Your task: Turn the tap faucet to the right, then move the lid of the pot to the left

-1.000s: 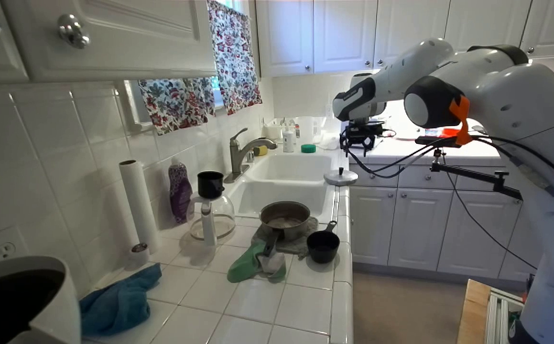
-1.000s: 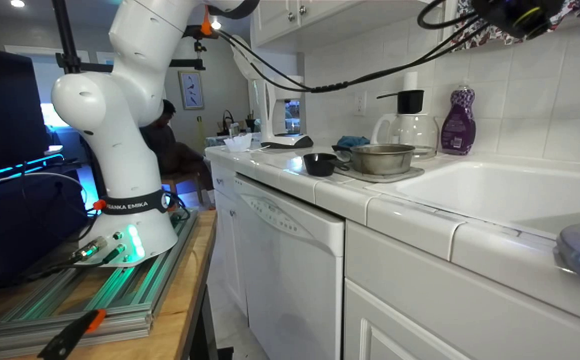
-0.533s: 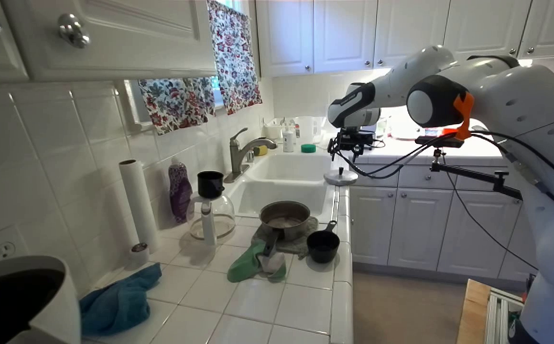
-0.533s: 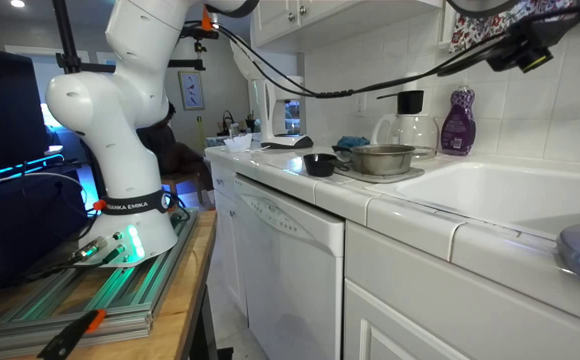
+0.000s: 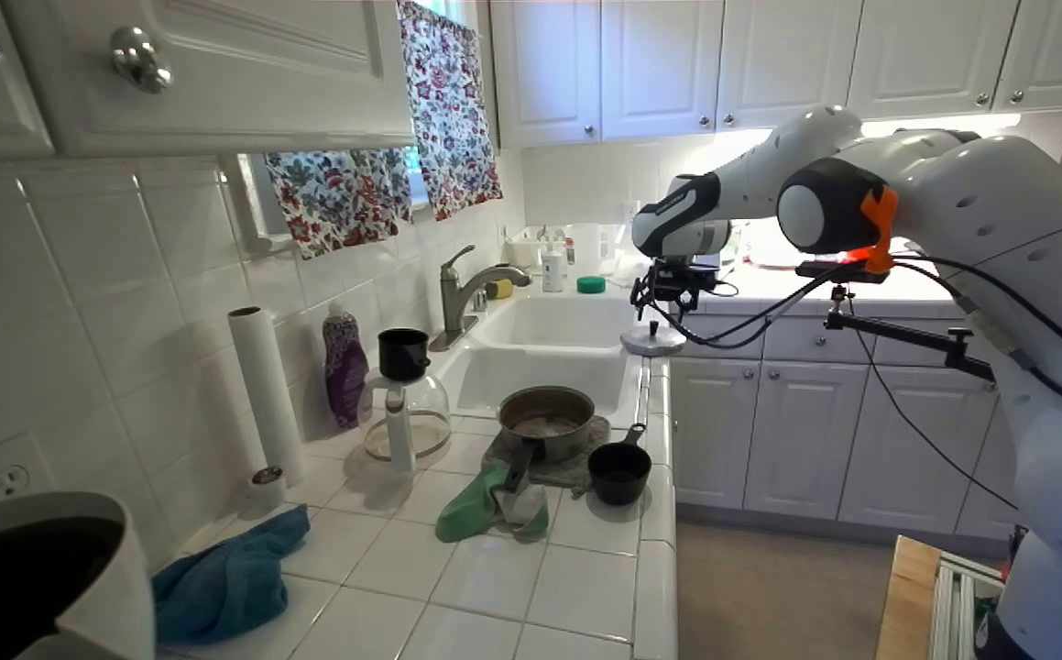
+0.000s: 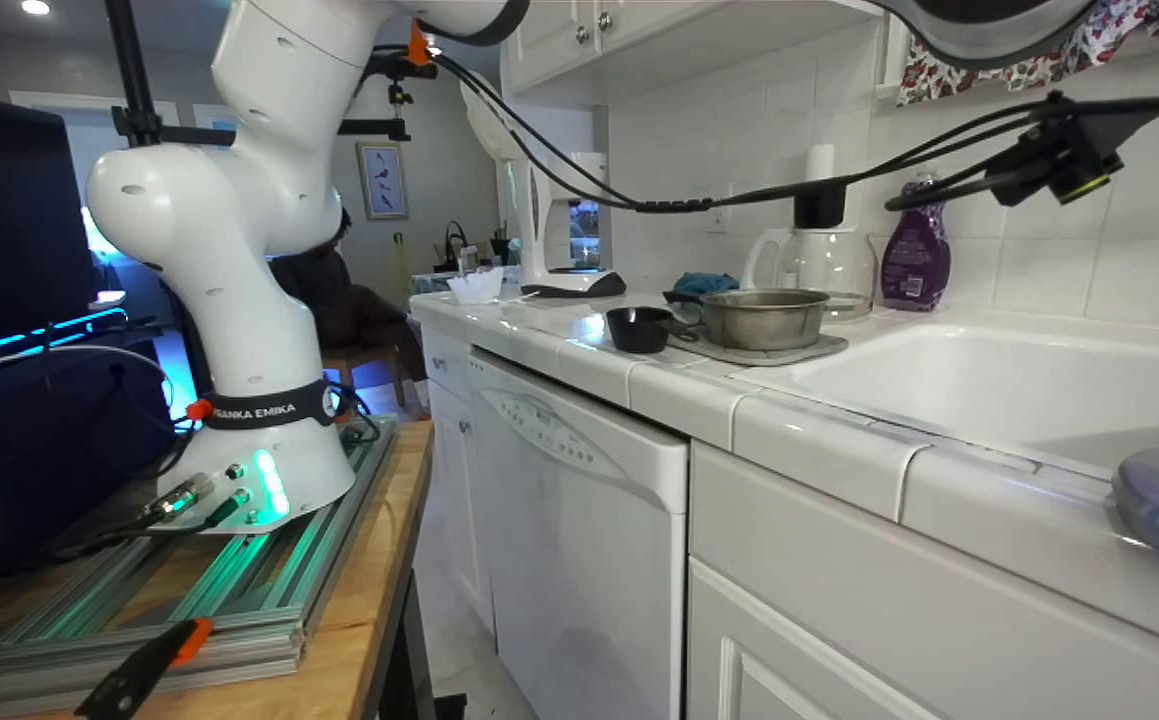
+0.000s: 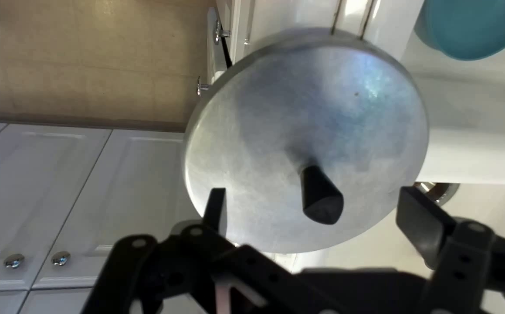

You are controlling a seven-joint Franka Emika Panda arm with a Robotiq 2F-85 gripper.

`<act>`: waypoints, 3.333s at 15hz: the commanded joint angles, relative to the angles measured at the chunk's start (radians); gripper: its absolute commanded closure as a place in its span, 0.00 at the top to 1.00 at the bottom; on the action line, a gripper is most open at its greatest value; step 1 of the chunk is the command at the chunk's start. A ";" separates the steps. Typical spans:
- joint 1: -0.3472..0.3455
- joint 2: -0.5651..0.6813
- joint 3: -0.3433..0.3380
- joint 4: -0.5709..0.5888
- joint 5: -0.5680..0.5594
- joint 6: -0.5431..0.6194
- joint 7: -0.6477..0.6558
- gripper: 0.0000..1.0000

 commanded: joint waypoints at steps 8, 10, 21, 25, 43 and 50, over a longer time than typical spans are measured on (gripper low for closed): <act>-0.034 0.088 0.041 0.141 -0.015 -0.019 0.018 0.44; -0.032 0.090 0.043 0.152 -0.017 -0.027 0.021 0.30; -0.003 0.085 0.025 0.135 -0.005 -0.040 0.018 0.34; 0.005 0.075 0.018 0.124 -0.013 -0.066 0.027 0.53; 0.034 0.063 0.013 0.123 -0.010 -0.112 0.040 0.19; 0.054 0.033 0.024 0.112 -0.019 -0.124 0.006 0.06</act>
